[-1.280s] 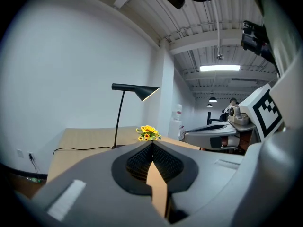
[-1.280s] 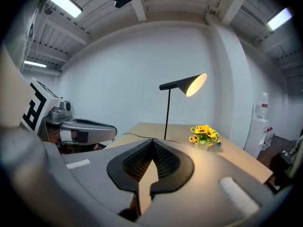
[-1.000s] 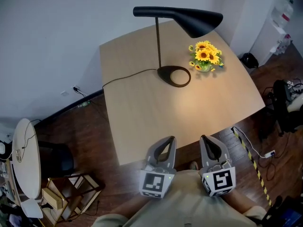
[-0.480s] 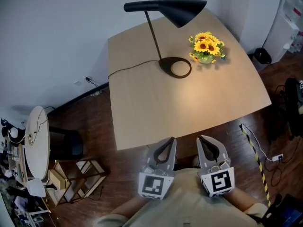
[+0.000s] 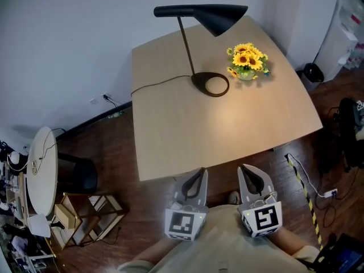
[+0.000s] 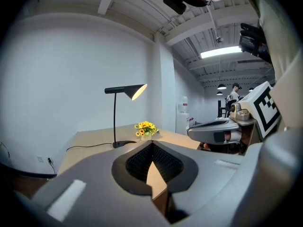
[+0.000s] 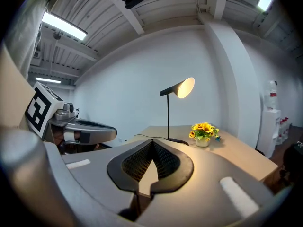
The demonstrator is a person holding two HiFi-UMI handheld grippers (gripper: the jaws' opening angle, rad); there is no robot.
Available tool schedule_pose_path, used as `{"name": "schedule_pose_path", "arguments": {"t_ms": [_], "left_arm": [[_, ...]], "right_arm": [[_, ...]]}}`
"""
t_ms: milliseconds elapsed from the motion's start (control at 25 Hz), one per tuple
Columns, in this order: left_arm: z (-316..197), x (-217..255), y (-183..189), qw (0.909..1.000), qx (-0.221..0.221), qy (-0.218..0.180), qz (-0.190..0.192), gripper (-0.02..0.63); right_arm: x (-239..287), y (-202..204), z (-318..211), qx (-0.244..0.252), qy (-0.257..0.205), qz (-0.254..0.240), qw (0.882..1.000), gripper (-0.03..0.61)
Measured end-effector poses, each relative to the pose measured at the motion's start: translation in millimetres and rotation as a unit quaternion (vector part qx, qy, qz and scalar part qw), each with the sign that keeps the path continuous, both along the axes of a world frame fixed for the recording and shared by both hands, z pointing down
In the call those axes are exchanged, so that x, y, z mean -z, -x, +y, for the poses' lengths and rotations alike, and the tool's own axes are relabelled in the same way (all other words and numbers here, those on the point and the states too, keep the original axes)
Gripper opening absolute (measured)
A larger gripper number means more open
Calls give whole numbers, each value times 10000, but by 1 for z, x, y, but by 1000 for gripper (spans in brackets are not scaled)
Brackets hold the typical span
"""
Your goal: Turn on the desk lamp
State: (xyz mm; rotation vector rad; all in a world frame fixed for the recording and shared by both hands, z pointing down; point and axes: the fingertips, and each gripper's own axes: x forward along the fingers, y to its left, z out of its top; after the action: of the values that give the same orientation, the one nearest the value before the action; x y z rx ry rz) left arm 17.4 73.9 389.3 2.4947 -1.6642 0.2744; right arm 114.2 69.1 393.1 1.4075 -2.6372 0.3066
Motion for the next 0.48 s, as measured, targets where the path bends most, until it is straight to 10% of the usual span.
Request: {"name": "schedule_pose_path", "arguments": {"t_ms": [480], "left_arm": [[-6, -22, 52, 9986, 274, 292, 358, 0]], "right_arm": [[-17, 31, 2, -286, 168, 257, 9991, 0]]}}
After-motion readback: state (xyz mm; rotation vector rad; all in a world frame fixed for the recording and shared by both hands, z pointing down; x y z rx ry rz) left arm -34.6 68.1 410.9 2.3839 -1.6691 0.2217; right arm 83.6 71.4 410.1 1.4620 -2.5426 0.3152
